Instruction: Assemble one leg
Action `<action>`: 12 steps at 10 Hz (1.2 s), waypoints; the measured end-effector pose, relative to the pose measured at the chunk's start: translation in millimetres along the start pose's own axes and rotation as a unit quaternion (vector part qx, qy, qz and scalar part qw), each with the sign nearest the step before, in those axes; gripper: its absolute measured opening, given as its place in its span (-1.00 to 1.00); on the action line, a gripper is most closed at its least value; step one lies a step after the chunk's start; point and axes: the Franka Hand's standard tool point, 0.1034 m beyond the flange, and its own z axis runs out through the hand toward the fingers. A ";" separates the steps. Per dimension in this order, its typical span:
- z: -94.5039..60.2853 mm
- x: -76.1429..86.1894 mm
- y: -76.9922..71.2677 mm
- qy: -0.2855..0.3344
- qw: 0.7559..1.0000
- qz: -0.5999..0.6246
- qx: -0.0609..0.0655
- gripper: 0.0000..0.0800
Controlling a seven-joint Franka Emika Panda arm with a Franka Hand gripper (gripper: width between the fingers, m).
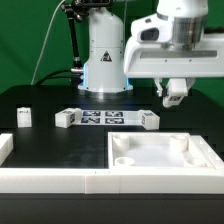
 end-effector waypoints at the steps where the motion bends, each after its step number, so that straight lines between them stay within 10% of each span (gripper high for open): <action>1: -5.5 5.4 -4.6 0.020 1.000 -0.001 0.003 -0.27; 6: -2.2 24.4 -32.7 0.249 0.967 -0.027 0.050 -0.27; 12: -6.4 83.2 -34.8 0.265 0.959 -0.096 0.035 -0.27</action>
Offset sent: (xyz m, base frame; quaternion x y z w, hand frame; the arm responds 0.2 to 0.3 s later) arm 0.0000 0.0000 0.0000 0.0000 0.2377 0.0000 0.9713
